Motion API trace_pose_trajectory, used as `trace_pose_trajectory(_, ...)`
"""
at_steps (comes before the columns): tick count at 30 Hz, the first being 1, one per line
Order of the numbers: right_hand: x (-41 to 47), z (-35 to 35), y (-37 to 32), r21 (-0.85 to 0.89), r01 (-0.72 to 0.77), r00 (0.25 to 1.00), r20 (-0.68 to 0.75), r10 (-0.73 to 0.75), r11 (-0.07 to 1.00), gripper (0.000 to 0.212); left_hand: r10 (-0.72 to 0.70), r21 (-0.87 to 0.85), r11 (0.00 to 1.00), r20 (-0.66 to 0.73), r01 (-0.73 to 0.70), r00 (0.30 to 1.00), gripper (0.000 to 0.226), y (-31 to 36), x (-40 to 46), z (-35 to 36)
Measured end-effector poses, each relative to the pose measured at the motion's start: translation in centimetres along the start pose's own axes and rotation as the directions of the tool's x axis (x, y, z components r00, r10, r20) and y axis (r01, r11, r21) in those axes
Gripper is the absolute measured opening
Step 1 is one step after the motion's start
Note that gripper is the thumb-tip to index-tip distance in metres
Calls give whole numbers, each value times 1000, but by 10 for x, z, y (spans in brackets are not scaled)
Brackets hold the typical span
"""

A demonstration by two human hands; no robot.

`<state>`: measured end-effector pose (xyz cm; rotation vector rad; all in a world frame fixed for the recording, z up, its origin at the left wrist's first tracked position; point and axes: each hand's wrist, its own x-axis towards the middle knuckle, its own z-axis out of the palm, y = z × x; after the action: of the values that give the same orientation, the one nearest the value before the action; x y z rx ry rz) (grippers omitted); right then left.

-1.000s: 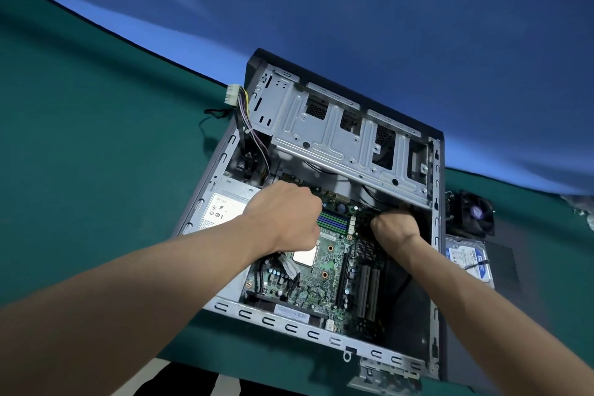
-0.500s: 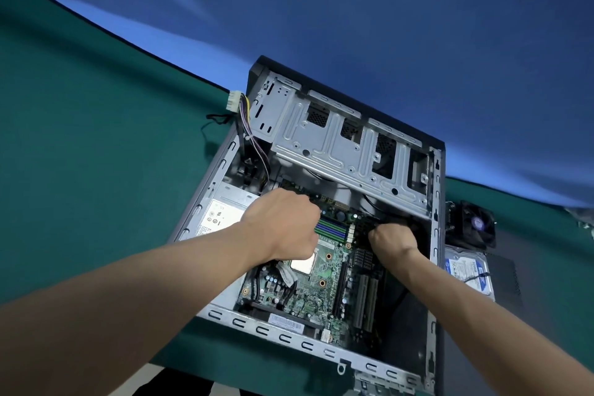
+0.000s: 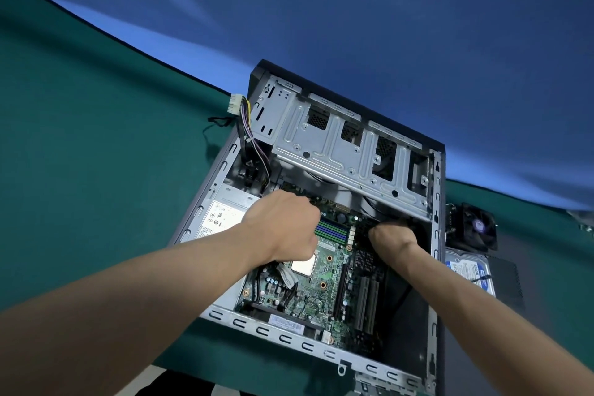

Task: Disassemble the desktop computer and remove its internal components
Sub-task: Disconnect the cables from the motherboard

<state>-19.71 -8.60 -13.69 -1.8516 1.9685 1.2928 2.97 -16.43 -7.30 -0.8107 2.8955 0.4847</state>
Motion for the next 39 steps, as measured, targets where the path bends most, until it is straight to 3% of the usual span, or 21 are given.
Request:
trace_pose_trajectory(10, -9, -11, -2, 0, -77, 997, 28, 77, 997, 31, -10, 1, 1000, 0, 10, 1000, 25, 0, 0, 1)
trace_pose_trajectory(16, -31, -12, -2, -98, 143, 986, -74, -150, 985, 24, -20, 15, 1000, 10, 20, 1000, 24, -1, 2, 3)
trace_pose_trajectory(21, -51, -27, -19, -62, 182, 909, -370, -192, 981, 27, -26, 4, 1000, 32, 26, 999, 25, 1, 1, 2)
trace_pose_trajectory(23, -66, -38, -26, 28, 194, 806, -574, -143, 981, 22, -34, -24, 999, 33, 35, 999, 25, 0, 0, 1)
trace_pose_trajectory(24, -71, -43, -27, 137, 191, 737, -674, -49, 972, 24, -40, -35, 999, 32, 41, 999, 24, 0, 0, 1)
trace_pose_trajectory(26, -79, -58, -21, 457, 174, 685, -692, 226, 872, 25, -55, -65, 996, 27, 57, 998, 24, 0, -1, 0)
trace_pose_trajectory(27, -80, -67, -15, 634, 169, 717, -605, 347, 755, 25, -65, -88, 994, 17, 66, 998, 23, 0, -2, 0)
trace_pose_trajectory(29, -76, -79, 0, 908, 189, 772, -373, 514, 374, 26, -79, -131, 989, -31, 74, 996, 23, -1, -1, 0)
trace_pose_trajectory(31, -70, -91, 16, 979, 202, 783, -154, 603, -11, 24, -79, -154, 986, -89, 64, 993, 23, -2, -1, 1)
trace_pose_trajectory(34, -66, -107, 33, 888, 207, 861, 33, 508, -409, 12, -64, -172, 984, -127, 41, 990, 23, -1, -2, 2)
trace_pose_trajectory(35, -65, -110, 35, 861, 208, 888, 34, 459, -465, 9, -61, -172, 984, -127, 39, 990, 24, -1, -2, 2)
trace_pose_trajectory(36, -62, -111, 36, 871, 198, 905, 12, 425, -449, 7, -62, -167, 985, -123, 41, 990, 24, -2, -2, 3)
trace_pose_trajectory(37, -59, -111, 36, 915, 179, 914, -18, 404, -363, 5, -66, -162, 986, -117, 46, 991, 23, -2, -2, 3)
trace_pose_trajectory(39, -59, -107, 29, 982, 171, 904, -124, 409, -79, 6, -74, -156, 986, -101, 57, 992, 23, -2, -2, 3)
